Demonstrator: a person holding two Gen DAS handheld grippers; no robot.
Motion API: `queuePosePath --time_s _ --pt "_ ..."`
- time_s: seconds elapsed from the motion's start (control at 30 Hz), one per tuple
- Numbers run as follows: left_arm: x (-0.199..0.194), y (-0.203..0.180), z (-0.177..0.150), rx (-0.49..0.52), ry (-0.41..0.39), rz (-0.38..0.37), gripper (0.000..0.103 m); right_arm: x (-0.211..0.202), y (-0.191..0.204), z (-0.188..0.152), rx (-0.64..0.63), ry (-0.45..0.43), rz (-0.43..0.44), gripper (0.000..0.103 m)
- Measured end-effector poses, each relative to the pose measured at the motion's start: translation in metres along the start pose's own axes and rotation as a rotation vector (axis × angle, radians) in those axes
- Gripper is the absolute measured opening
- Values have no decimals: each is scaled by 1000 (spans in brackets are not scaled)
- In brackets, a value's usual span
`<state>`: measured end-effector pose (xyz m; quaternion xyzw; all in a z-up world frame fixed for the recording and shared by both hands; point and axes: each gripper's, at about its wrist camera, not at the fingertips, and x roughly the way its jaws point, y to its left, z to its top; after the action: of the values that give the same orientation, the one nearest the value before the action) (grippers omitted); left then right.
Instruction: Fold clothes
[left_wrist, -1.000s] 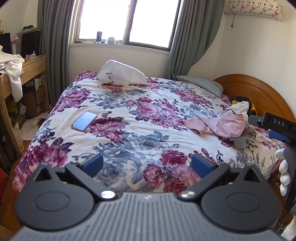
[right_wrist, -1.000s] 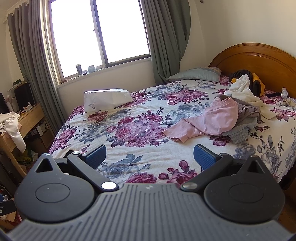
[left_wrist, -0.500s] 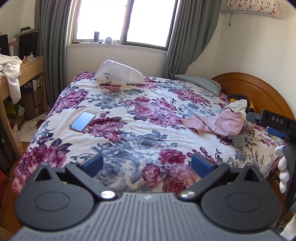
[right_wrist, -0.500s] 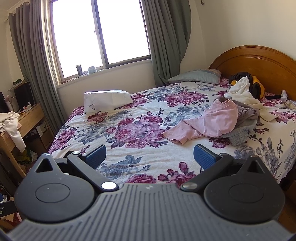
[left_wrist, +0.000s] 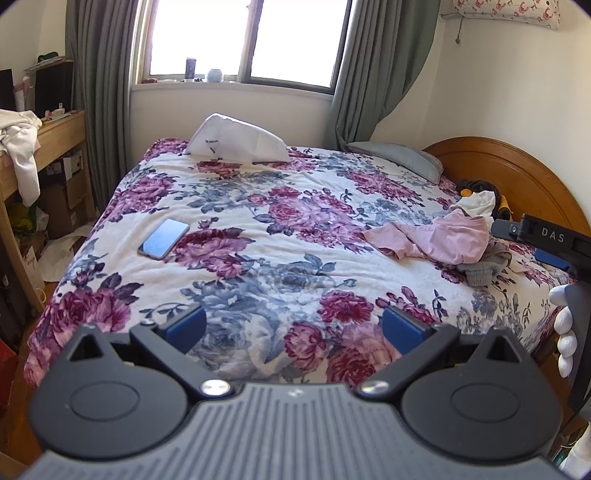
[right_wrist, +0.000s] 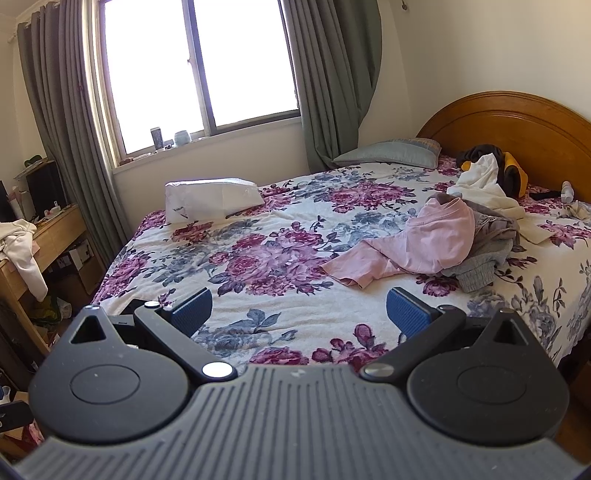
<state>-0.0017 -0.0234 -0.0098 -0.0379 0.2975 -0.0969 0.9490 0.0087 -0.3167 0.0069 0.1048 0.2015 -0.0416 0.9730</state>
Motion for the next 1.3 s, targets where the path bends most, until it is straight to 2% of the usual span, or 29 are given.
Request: queuePosePath --time_s 0.17,0.27,0.4,0.53,0.6,0.73,0.93,1.07,1.17,1.3 --pt "15 0 1 1 34 2 103 17 -9 -5 15 20 40 103" --pt "27 -1 3 5 58 8 103 30 -20 -11 35 -15 96 103" --pt "43 0 9 3 85 45 103 60 -40 -21 10 -96 43 103" --pt "60 2 19 -2 101 124 103 104 -76 -26 19 -95 -59 103" --pt "70 4 29 -6 100 176 103 131 -106 -25 90 -67 -137 103" --pt "83 11 46 -34 89 220 103 167 -151 -24 174 -86 -209 103" --pt "100 16 61 -60 77 242 103 221 -188 -12 62 -122 -272 100" --pt "114 18 65 -75 97 256 103 255 -204 -3 13 -131 -292 85" --pt "123 20 65 -77 111 268 103 275 -212 3 -35 -143 -302 79" --pt "133 23 61 -81 131 258 103 299 -215 3 -160 -164 -321 74"
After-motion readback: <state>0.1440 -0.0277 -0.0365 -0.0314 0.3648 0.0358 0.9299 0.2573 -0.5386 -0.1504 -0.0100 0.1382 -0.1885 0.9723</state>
